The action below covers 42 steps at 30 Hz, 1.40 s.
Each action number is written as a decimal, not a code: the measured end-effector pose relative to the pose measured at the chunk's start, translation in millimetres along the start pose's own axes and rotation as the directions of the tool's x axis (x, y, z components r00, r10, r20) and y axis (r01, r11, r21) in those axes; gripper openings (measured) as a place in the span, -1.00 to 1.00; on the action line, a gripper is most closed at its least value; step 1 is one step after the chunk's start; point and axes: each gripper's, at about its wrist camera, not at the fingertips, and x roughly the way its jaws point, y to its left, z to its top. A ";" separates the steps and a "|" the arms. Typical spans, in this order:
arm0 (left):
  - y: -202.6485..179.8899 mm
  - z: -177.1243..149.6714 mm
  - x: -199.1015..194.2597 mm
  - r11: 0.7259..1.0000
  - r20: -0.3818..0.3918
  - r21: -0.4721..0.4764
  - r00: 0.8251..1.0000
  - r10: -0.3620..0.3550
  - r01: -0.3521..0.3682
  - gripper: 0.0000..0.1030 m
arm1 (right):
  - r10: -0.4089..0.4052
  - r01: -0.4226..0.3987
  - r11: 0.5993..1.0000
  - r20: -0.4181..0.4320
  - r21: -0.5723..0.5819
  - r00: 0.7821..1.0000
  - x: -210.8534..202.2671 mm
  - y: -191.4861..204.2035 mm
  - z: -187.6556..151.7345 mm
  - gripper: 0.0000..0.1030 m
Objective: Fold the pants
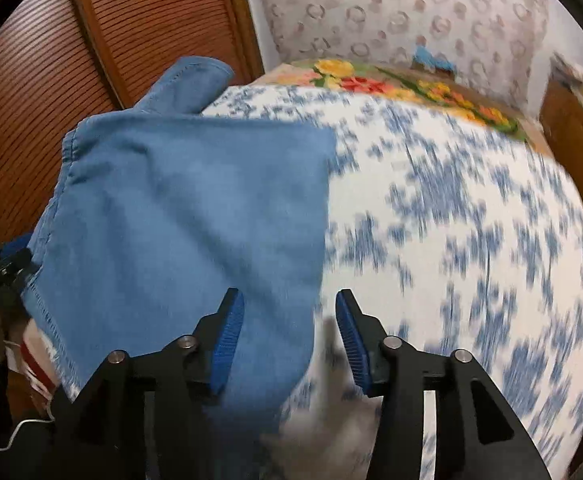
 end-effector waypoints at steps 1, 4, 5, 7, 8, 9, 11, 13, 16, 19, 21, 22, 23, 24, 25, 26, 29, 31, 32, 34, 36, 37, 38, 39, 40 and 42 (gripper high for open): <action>-1.2 0.4 0.4 1.000 0.000 0.004 1.000 0.001 -0.001 0.07 | 0.006 -0.006 1.000 0.000 0.015 1.000 -5.1 0.4 -5.6 0.01; -6.6 2.0 -2.5 1.000 0.013 0.020 1.000 0.005 -0.006 0.07 | 0.027 -0.027 0.998 0.013 0.058 1.000 -19.4 4.1 -20.5 0.02; -8.8 3.0 -4.4 1.000 0.020 0.024 1.000 0.005 -0.005 0.07 | 0.033 -0.034 0.997 0.019 0.070 0.999 -25.0 5.9 -24.8 0.02; -13.8 4.7 -8.3 0.999 0.030 0.032 1.000 0.003 -0.004 0.07 | 0.049 -0.051 0.994 0.027 0.096 0.998 -30.7 6.3 -31.3 0.02; -16.4 5.9 -10.4 0.999 0.037 0.038 0.999 0.000 -0.002 0.07 | 0.059 -0.061 0.992 0.029 0.110 0.998 -32.7 6.3 -34.9 0.02; -19.4 7.4 -12.4 0.999 0.043 0.046 0.999 -0.003 0.001 0.07 | 0.073 -0.076 0.990 0.030 0.121 0.997 -34.0 6.1 -39.0 0.02; -25.1 9.8 -15.1 0.998 0.051 0.056 0.999 -0.011 0.009 0.07 | 0.105 -0.109 0.984 0.031 0.138 0.994 -34.4 5.8 -43.8 0.02; -32.3 11.9 -16.1 0.997 0.056 0.068 0.998 -0.025 0.021 0.07 | 0.117 -0.120 0.981 0.035 0.150 0.993 -33.4 6.0 -44.9 0.02; -42.3 13.7 -12.6 0.996 0.051 0.080 0.998 -0.042 0.038 0.07 | 0.144 -0.147 0.977 0.029 0.156 0.989 -29.8 9.1 -45.6 0.02; -53.7 12.8 -5.2 0.993 0.034 0.099 0.998 -0.061 0.058 0.07 | 0.164 -0.165 0.975 0.022 0.151 0.986 -23.8 13.2 -44.8 0.02; -62.4 11.3 -0.1 0.991 0.020 0.117 0.997 -0.072 0.069 0.07 | 0.161 -0.164 0.975 0.029 0.149 0.987 -23.6 13.9 -44.8 0.02; -66.4 10.1 1.9 0.990 0.014 0.123 0.997 -0.076 0.074 0.07 | 0.163 -0.165 0.974 0.031 0.152 0.986 -24.4 14.1 -44.8 0.01; -70.5 9.2 5.0 0.988 0.005 0.132 0.997 -0.081 0.079 0.07 | 0.164 -0.167 0.974 0.033 0.154 0.986 -24.3 13.1 -45.4 0.01; -73.3 9.1 6.9 0.987 0.000 0.136 0.997 -0.083 0.082 0.07 | 0.162 -0.166 0.974 0.036 0.151 0.986 -24.8 13.9 -45.4 -0.01; -76.0 8.4 8.5 0.986 -0.004 0.141 0.996 -0.086 0.085 0.07 | 0.161 -0.165 0.975 0.038 0.149 0.986 -24.7 14.2 -45.9 -0.10; -79.1 7.6 10.4 0.985 -0.010 0.148 0.996 -0.090 0.090 0.07 | 0.166 -0.170 0.974 0.041 0.147 0.985 -24.5 15.2 -46.1 -0.20; -84.5 5.1 13.4 0.983 -0.019 0.159 0.995 -0.093 0.095 0.07 | 0.168 -0.174 0.976 0.057 0.133 0.984 -27.5 18.9 -47.3 -0.50; -84.8 4.5 17.3 0.982 -0.030 0.163 0.995 -0.093 0.097 0.07 | 0.171 -0.179 0.976 0.077 0.123 0.982 -31.8 20.8 -47.8 -0.58; -85.3 3.4 19.0 0.982 -0.035 0.165 0.995 -0.091 0.096 0.07 | 0.172 -0.181 0.976 0.085 0.120 0.981 -34.0 21.4 -47.9 -0.60; -86.9 -0.1 22.3 0.981 -0.045 0.169 0.995 -0.087 0.094 0.07 | 0.177 -0.189 0.975 0.108 0.115 0.978 -40.4 22.5 -47.8 -0.62; -86.2 -3.0 26.4 0.982 -0.058 0.169 0.995 -0.080 0.089 0.07 | 0.179 -0.193 0.975 0.131 0.108 0.975 -47.5 24.3 -47.3 -0.63; -85.2 -4.1 28.2 0.982 -0.065 0.168 0.995 -0.075 0.085 0.07 | 0.183 -0.198 0.975 0.143 0.101 0.973 -51.4 25.6 -46.7 -0.63; -84.3 -6.0 30.3 0.982 -0.070 0.168 0.995 -0.070 0.081 0.07 | 0.184 -0.200 0.975 0.155 0.095 0.971 -55.3 27.1 -46.2 -0.64; -83.1 -8.0 32.3 0.983 -0.075 0.167 0.995 -0.063 0.074 0.07 | 0.185 -0.202 0.975 0.166 0.088 0.968 -59.4 29.1 -45.3 -0.64; -82.1 -9.5 33.9 0.984 -0.080 0.165 0.995 -0.057 0.070 0.07 | 0.188 -0.205 0.976 0.175 0.080 0.966 -63.0 31.1 -44.5 -0.64; -79.3 -13.1 37.1 0.985 -0.089 0.160 0.995 -0.052 0.066 0.07 | 0.192 -0.208 0.976 0.193 0.064 0.962 -69.6 34.8 -43.1 -0.64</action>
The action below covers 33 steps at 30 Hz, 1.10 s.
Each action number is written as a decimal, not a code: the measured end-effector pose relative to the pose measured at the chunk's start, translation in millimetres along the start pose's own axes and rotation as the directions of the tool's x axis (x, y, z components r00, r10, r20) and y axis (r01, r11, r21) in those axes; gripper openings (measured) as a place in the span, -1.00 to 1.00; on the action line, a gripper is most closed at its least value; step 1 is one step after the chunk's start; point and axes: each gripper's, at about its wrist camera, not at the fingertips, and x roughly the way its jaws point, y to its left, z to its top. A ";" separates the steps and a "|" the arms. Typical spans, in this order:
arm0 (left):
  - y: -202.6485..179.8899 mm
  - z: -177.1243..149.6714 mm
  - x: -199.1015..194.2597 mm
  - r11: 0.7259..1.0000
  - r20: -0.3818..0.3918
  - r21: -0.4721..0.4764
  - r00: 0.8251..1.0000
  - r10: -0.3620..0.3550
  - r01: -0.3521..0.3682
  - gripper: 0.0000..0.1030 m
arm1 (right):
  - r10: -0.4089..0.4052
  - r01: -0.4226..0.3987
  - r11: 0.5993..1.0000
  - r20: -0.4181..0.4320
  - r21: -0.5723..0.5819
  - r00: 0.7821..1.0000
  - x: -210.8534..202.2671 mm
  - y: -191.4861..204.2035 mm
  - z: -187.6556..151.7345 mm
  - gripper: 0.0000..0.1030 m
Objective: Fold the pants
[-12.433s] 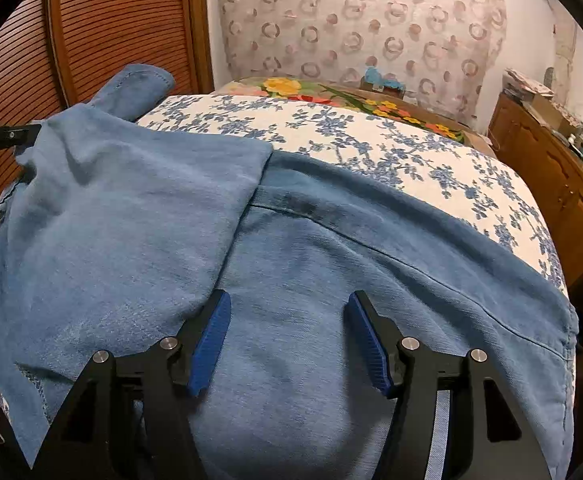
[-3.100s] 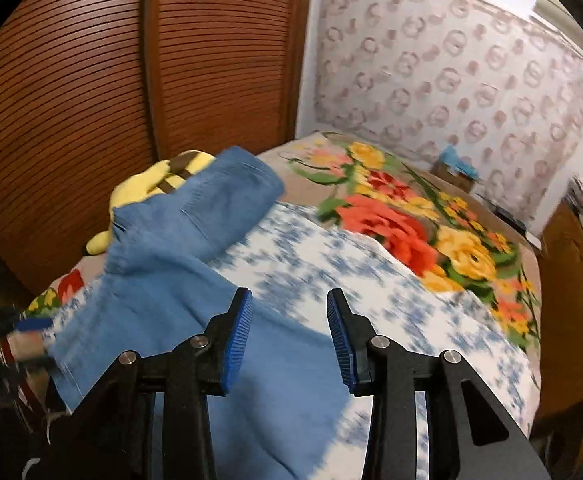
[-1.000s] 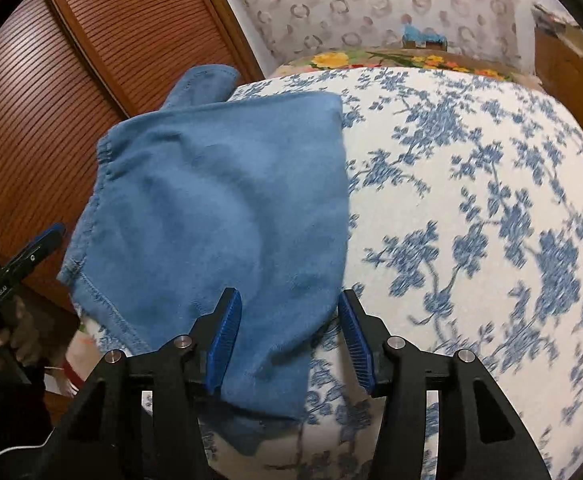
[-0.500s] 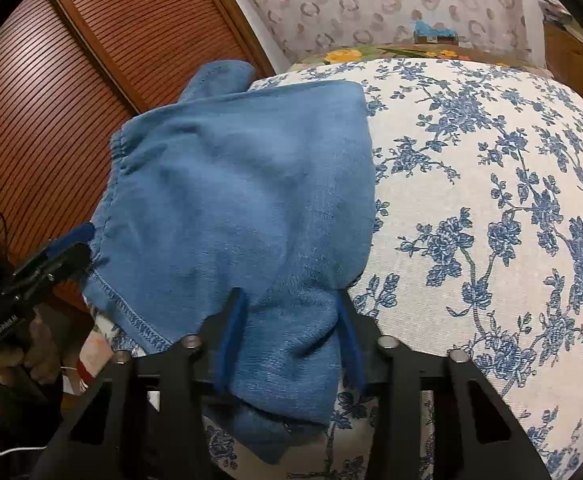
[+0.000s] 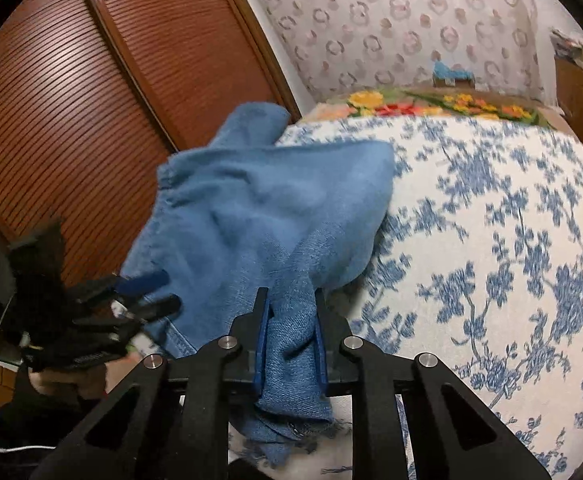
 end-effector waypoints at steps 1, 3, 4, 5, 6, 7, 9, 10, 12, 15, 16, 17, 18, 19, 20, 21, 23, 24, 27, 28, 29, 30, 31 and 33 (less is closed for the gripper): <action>0.9 -2.1 0.7 1.000 -0.003 -0.001 1.000 0.001 -0.001 0.07 | 0.006 -0.006 1.000 0.008 -0.008 1.000 -2.1 2.5 1.3 -0.65; 2.5 -6.6 1.5 1.000 -0.008 0.002 1.000 0.002 -0.002 0.07 | 0.016 -0.016 0.999 0.024 -0.029 1.000 -8.0 7.7 5.2 -0.65; 3.6 -8.2 1.6 1.000 -0.008 0.003 1.000 0.001 -0.001 0.07 | 0.021 -0.020 0.999 0.030 -0.039 0.999 -10.4 11.1 7.2 -0.66; 5.3 -10.5 0.3 1.000 -0.006 0.001 1.000 -0.002 0.002 0.07 | 0.027 -0.025 0.998 0.036 -0.051 0.999 -11.5 15.3 9.2 -0.66; 7.3 -12.5 -2.3 1.000 -0.004 -0.001 1.000 -0.004 0.004 0.07 | 0.035 -0.032 0.997 0.043 -0.065 0.998 -12.3 20.7 11.6 -0.66; 10.5 -14.6 -5.9 1.000 0.000 -0.008 1.000 -0.005 0.005 0.07 | 0.043 -0.039 0.996 0.048 -0.078 0.998 -12.7 25.1 14.7 -0.66; 19.3 -16.2 -14.9 1.000 0.013 -0.027 1.000 0.000 0.000 0.07 | 0.065 -0.059 0.993 0.058 -0.107 0.996 -12.6 36.8 21.7 -0.66; 23.3 -16.6 -20.0 0.999 0.021 -0.037 1.000 0.005 -0.004 0.07 | 0.076 -0.068 0.990 0.060 -0.122 0.995 -11.9 42.1 24.8 -0.67; 34.9 -17.1 -34.8 0.998 0.049 -0.060 0.999 0.021 -0.018 0.07 | 0.095 -0.084 0.985 0.062 -0.152 0.994 -8.3 54.7 32.5 -0.67; 55.3 -17.6 -56.3 0.994 0.083 -0.100 0.995 0.059 -0.051 0.07 | 0.126 -0.113 0.974 0.054 -0.199 0.991 4.0 76.7 43.1 -0.67; 61.4 -18.0 -61.9 0.992 0.092 -0.109 0.993 0.072 -0.062 0.07 | 0.136 -0.123 0.969 0.049 -0.212 0.989 8.6 83.8 45.6 -0.67; 66.9 -18.7 -67.7 0.990 0.101 -0.119 0.991 0.087 -0.074 0.07 | 0.147 -0.134 0.965 0.043 -0.225 0.988 14.6 91.7 48.2 -0.68; 73.6 -19.1 -74.1 0.987 0.112 -0.130 0.988 0.105 -0.091 0.07 | 0.162 -0.149 0.960 0.035 -0.239 0.986 22.5 100.0 51.1 -0.68; 78.8 -19.2 -79.1 0.985 0.122 -0.140 0.985 0.119 -0.102 0.07 | 0.176 -0.164 0.954 0.026 -0.249 0.984 29.7 107.8 53.1 -0.68; 86.1 -19.8 -85.7 0.982 0.134 -0.152 0.982 0.131 -0.110 0.07 | 0.193 -0.182 0.950 0.018 -0.254 0.981 38.3 114.7 55.0 -0.68; 92.3 -18.9 -88.3 0.980 0.139 -0.161 0.980 0.140 -0.117 0.07 | 0.210 -0.201 0.945 0.007 -0.258 0.978 47.6 120.9 56.2 -0.68; 100.8 -19.0 -94.6 0.974 0.147 -0.181 0.975 0.164 -0.137 0.07 | 0.233 -0.230 0.936 -0.024 -0.268 0.972 68.1 130.9 55.9 -0.69; 106.4 -20.6 -99.0 0.970 0.149 -0.190 0.972 0.179 -0.149 0.07 | 0.243 -0.246 0.931 -0.043 -0.270 0.969 79.9 134.3 55.7 -0.69; 118.8 -24.3 -106.4 0.961 0.152 -0.213 0.966 0.209 -0.175 0.07 | 0.276 -0.298 0.917 -0.119 -0.265 0.954 110.1 139.8 48.1 -0.69; 124.5 -26.6 -109.3 0.959 0.152 -0.220 0.964 0.216 -0.180 0.07 | 0.279 -0.307 0.914 -0.141 -0.267 0.950 118.4 141.5 43.7 -0.69; 129.0 -28.4 -112.1 0.955 0.153 -0.230 0.962 0.228 -0.189 0.07 | 0.277 -0.312 0.911 -0.163 -0.268 0.947 126.6 142.9 39.0 -0.69; 132.2 -28.3 -112.3 0.951 0.153 -0.238 0.960 0.235 -0.195 0.07 | 0.274 -0.318 0.909 -0.188 -0.268 0.943 136.0 144.2 33.9 -0.69; 135.5 -28.3 -111.9 0.949 0.153 -0.245 0.958 0.241 -0.199 0.07 | 0.273 -0.323 0.909 -0.211 -0.264 0.939 143.8 145.1 29.3 -0.69; 139.9 -27.7 -113.5 0.944 0.156 -0.257 0.955 0.251 -0.206 0.07 | 0.257 -0.324 0.907 -0.256 -0.271 0.932 158.3 146.8 17.9 -0.69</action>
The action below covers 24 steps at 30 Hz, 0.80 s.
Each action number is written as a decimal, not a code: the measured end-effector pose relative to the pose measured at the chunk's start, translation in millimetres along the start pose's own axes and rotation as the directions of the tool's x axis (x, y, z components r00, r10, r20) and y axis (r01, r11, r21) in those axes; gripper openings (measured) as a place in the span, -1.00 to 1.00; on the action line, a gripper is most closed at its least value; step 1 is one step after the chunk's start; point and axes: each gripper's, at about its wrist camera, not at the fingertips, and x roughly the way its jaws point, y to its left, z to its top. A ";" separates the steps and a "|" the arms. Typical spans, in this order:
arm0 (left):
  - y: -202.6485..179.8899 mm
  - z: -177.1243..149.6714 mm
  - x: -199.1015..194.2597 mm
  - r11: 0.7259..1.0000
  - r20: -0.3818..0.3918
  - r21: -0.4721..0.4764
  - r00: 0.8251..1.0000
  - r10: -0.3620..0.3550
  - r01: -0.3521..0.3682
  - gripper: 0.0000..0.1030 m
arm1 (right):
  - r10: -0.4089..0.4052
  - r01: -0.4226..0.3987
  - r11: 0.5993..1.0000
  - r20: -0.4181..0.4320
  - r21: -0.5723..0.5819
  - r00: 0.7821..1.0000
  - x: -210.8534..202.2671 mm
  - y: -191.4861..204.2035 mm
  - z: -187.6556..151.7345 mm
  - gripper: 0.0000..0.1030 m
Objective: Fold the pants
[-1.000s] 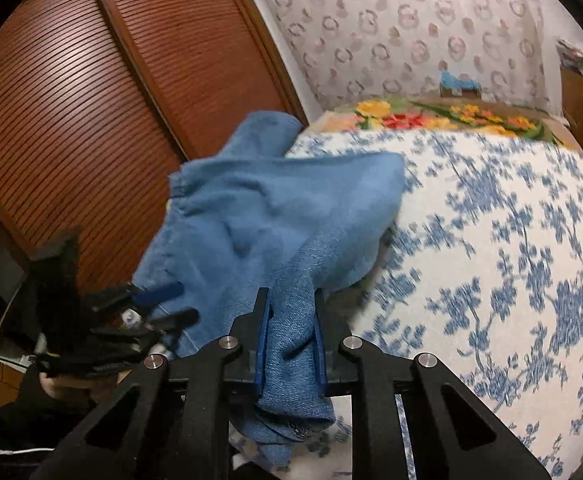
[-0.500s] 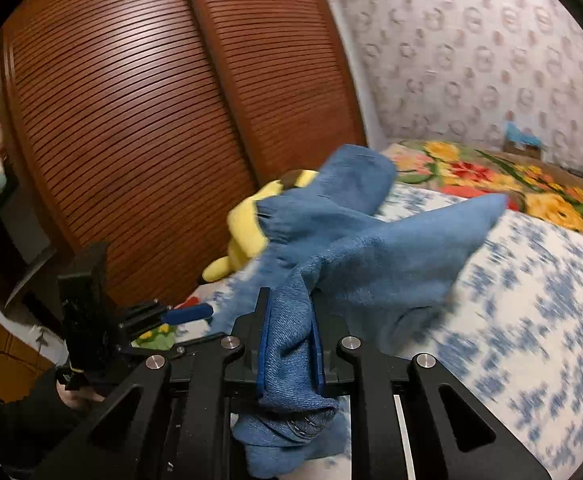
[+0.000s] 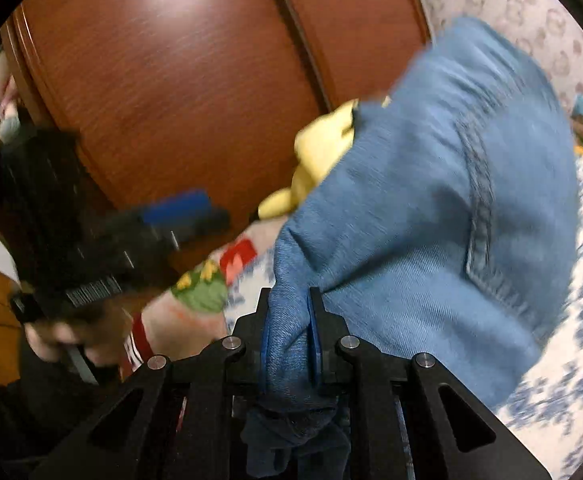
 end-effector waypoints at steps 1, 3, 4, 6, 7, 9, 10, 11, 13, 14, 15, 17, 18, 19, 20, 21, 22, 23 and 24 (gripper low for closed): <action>1.9 0.8 0.0 1.000 0.003 -0.004 1.000 0.003 -0.003 0.07 | -0.004 0.004 1.000 -0.014 -0.001 1.000 6.2 -0.8 -1.9 -0.69; 3.1 1.6 -1.0 1.000 0.010 -0.007 1.000 0.005 -0.005 0.07 | -0.010 0.010 1.000 -0.016 -0.002 1.000 10.9 -2.4 -3.5 -0.68; 3.8 2.6 -1.0 1.000 0.014 -0.010 1.000 0.005 -0.005 0.07 | -0.016 0.016 1.000 -0.014 -0.005 1.000 9.7 -2.7 -2.7 -0.67; 3.7 5.0 -0.8 1.000 0.018 -0.012 1.000 -0.004 0.004 0.07 | -0.027 0.027 1.000 -0.016 -0.001 0.999 2.1 3.0 -3.0 -0.57; 1.2 6.1 -1.3 1.000 0.022 -0.009 1.000 -0.010 0.010 0.07 | -0.033 0.033 0.999 -0.019 0.000 0.999 -2.6 4.6 -1.8 -0.49; -2.4 9.5 -1.4 1.000 0.030 -0.002 0.999 -0.020 0.020 0.07 | -0.057 0.056 0.998 -0.006 -0.017 0.998 -18.5 16.9 -3.9 -0.32; -6.1 11.1 -2.1 1.000 0.034 0.002 0.999 -0.030 0.030 0.07 | -0.075 0.075 0.997 0.009 -0.028 0.997 -26.6 18.7 -1.8 -0.25; -9.6 13.0 -2.8 0.999 0.038 0.006 0.999 -0.038 0.038 0.07 | -0.088 0.089 0.995 0.027 -0.041 0.996 -35.0 20.5 0.6 -0.21; -17.8 16.8 -3.8 0.998 0.047 0.014 0.997 -0.060 0.060 0.07 | -0.110 0.114 0.992 0.071 -0.053 0.991 -53.6 22.2 2.9 -0.15; -20.4 18.0 -3.1 0.997 0.050 0.017 0.996 -0.070 0.070 0.07 | -0.114 0.120 0.992 0.106 -0.049 0.988 -64.8 18.7 5.0 -0.09; -24.7 19.6 -2.3 0.996 0.052 0.021 0.995 -0.082 0.081 0.08 | -0.124 0.131 0.991 0.132 -0.040 0.983 -73.5 13.6 6.0 -0.05; -33.0 21.3 2.1 0.994 0.045 0.031 0.993 -0.106 0.104 0.07 | -0.179 0.183 0.983 0.153 -0.013 0.972 -84.6 -0.1 10.7 0.02; -36.5 21.0 5.3 0.993 0.037 0.038 0.993 -0.113 0.112 0.08 | -0.208 0.211 0.977 0.158 -0.004 0.965 -86.6 -7.9 11.9 0.02; -39.9 19.8 10.4 0.992 0.022 0.046 0.993 -0.118 0.117 0.08 | -0.235 0.238 0.971 0.164 0.003 0.958 -87.7 -15.5 14.0 0.04; -42.7 17.8 16.5 0.992 0.004 0.050 0.993 -0.120 0.119 0.08 | -0.259 0.261 0.965 0.166 0.009 0.952 -86.9 -22.6 15.5 0.05; -44.7 15.9 21.0 0.991 -0.010 0.052 0.992 -0.124 0.124 0.08 | -0.281 0.282 0.959 0.160 0.017 0.946 -83.7 -29.4 17.8 0.06; -45.9 12.8 27.4 0.990 -0.030 0.050 0.991 -0.128 0.129 0.08 | -0.298 0.298 0.954 0.153 0.021 0.942 -79.0 -35.2 19.8 0.06; -46.6 10.4 32.1 0.990 -0.048 0.048 0.990 -0.129 0.131 0.08 | -0.313 0.313 0.949 0.145 0.026 0.939 -74.4 -43.2 22.5 0.07; -47.0 6.0 38.4 0.990 -0.071 0.046 0.989 -0.130 0.134 0.07 | -0.324 0.323 0.946 0.138 0.032 0.936 -70.6 -49.7 25.9 0.08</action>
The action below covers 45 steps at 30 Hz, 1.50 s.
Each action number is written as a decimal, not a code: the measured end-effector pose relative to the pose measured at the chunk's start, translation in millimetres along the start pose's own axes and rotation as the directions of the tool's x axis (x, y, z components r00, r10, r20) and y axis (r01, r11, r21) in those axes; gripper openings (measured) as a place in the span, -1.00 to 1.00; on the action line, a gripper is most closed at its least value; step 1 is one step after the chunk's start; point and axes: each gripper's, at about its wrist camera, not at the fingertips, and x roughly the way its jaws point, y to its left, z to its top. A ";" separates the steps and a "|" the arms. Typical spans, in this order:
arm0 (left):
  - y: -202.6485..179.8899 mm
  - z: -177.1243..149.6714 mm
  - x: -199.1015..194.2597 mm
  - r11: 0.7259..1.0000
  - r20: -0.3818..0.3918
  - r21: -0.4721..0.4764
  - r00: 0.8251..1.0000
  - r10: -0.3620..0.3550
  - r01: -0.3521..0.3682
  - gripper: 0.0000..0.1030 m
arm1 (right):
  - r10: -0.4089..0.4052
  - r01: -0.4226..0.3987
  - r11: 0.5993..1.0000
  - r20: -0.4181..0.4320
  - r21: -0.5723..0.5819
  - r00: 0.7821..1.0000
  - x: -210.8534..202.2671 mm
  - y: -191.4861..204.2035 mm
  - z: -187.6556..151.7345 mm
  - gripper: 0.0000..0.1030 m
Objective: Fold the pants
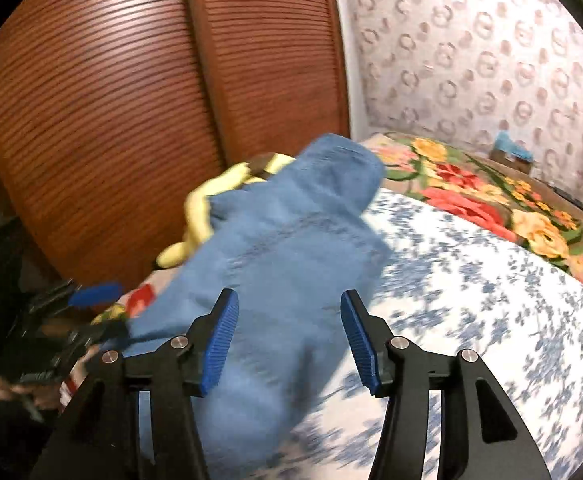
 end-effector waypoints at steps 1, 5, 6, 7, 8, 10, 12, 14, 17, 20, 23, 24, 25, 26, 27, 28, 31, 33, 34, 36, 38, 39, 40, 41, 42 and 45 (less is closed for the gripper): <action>0.5 -3.8 4.6 1.000 -0.017 -0.001 1.000 0.000 0.000 0.08 | -0.006 0.006 1.000 -0.008 0.010 1.000 11.3 -0.1 3.3 0.09; 3.9 -19.0 14.5 1.000 -0.060 -0.007 0.998 0.002 -0.003 0.08 | -0.010 0.012 0.998 -0.044 0.062 0.999 48.7 -16.7 16.7 0.13; 5.5 -22.9 15.9 1.000 -0.066 -0.009 0.998 0.001 -0.002 0.07 | -0.003 0.007 0.997 -0.055 0.076 0.998 57.0 -20.0 19.1 0.14; 6.8 -26.1 16.9 1.000 -0.072 -0.011 0.997 -0.001 0.000 0.07 | 0.001 0.004 0.996 -0.063 0.087 0.998 65.3 -21.7 21.5 0.15; 7.6 -30.1 17.7 1.000 -0.077 -0.010 0.997 -0.006 0.005 0.07 | 0.006 0.001 0.995 -0.072 0.095 0.997 74.5 -24.5 24.8 0.20; 8.6 -34.5 17.1 1.000 -0.072 -0.009 0.997 -0.011 0.011 0.07 | 0.023 -0.012 0.994 -0.097 0.108 0.995 95.5 -28.2 28.5 0.24; 10.2 -39.5 17.0 1.000 -0.069 -0.010 0.997 -0.017 0.016 0.07 | 0.031 -0.016 0.992 -0.122 0.124 0.992 113.9 -30.2 29.8 0.35; 12.2 -43.9 16.1 0.999 -0.064 -0.023 0.997 -0.033 0.031 0.07 | 0.041 -0.021 0.990 -0.137 0.142 0.990 125.1 -30.0 26.8 0.44; 13.9 -45.6 14.3 0.998 -0.054 -0.038 0.997 -0.049 0.047 0.06 | 0.074 -0.045 0.980 -0.149 0.193 0.986 139.5 -33.2 23.5 0.45; 12.6 -45.3 12.7 0.997 -0.046 -0.046 0.996 -0.070 0.068 -0.09 | 0.129 -0.089 0.965 -0.153 0.246 0.980 150.2 -38.9 20.2 0.45; 10.8 -45.3 10.6 0.996 -0.032 -0.043 0.996 -0.078 0.077 -0.28 | 0.185 -0.132 0.951 -0.173 0.278 0.968 163.0 -45.4 17.6 0.45; 10.6 -45.3 9.4 0.995 -0.026 -0.046 0.996 -0.085 0.083 -0.37 | 0.198 -0.143 0.948 -0.173 0.284 0.965 165.3 -45.6 16.9 0.45; 10.2 -45.4 8.0 0.994 -0.019 -0.049 0.995 -0.096 0.095 -0.48 | 0.200 -0.147 0.948 -0.169 0.284 0.965 165.5 -46.0 15.3 0.35; 9.9 -45.7 7.4 0.994 -0.015 -0.051 0.995 -0.097 0.097 -0.48 | 0.215 -0.161 0.945 -0.169 0.286 0.962 166.8 -44.4 15.3 0.20; 9.6 -46.0 6.6 0.994 -0.014 -0.050 0.995 -0.095 0.094 -0.52 | 0.227 -0.174 0.941 -0.163 0.289 0.960 168.9 -45.2 15.6 0.11; 9.2 -46.1 5.8 0.994 -0.011 -0.047 0.995 -0.095 0.095 -0.58 | 0.234 -0.183 0.941 -0.157 0.286 0.960 170.4 -46.0 16.8 -0.13; 10.0 -44.7 0.4 0.993 0.003 -0.053 0.994 -0.110 0.110 -0.73 | 0.226 -0.190 0.952 -0.131 0.241 0.965 155.5 -41.5 23.7 -0.51; 9.3 -44.9 -5.2 0.990 0.013 -0.055 0.992 -0.129 0.130 -0.76 | 0.209 -0.189 0.962 -0.089 0.195 0.974 135.0 -33.1 25.2 -0.56; 8.6 -45.0 -8.8 0.989 0.020 -0.053 0.991 -0.134 0.135 -0.76 | 0.203 -0.189 0.967 -0.069 0.174 0.977 125.6 -28.8 28.3 -0.58; 8.7 -44.4 -15.2 0.988 0.038 -0.053 0.989 -0.144 0.146 -0.77 | 0.188 -0.183 0.975 -0.028 0.126 0.982 104.8 -16.8 37.7 -0.60; 9.7 -40.7 -26.2 0.984 0.073 -0.063 0.984 -0.161 0.165 -0.77 | 0.184 -0.184 0.979 0.014 0.087 0.983 84.9 -4.0 50.7 -0.62; 10.2 -37.8 -31.0 0.983 0.089 -0.062 0.982 -0.165 0.171 -0.77 | 0.180 -0.181 0.982 0.031 0.054 0.983 76.6 3.9 59.6 -0.62; 10.7 -33.8 -37.2 0.984 0.110 -0.058 0.980 -0.164 0.171 -0.77 | 0.183 -0.184 0.983 0.045 0.028 0.982 69.2 10.5 66.5 -0.62; 12.3 -28.8 -44.3 0.984 0.137 -0.055 0.978 -0.158 0.167 -0.77 | 0.193 -0.194 0.981 0.058 0.012 0.980 63.9 14.9 75.0 -0.62; 14.6 -24.0 -49.5 0.985 0.155 -0.055 0.976 -0.152 0.162 -0.77 | 0.207 -0.207 0.978 0.065 -0.005 0.976 60.9 19.1 84.8 -0.62; 29.1 -10.6 -67.1 0.986 0.213 -0.076 0.968 -0.132 0.151 -0.77 | 0.249 -0.245 0.968 0.078 -0.049 0.965 56.7 32.9 113.4 -0.62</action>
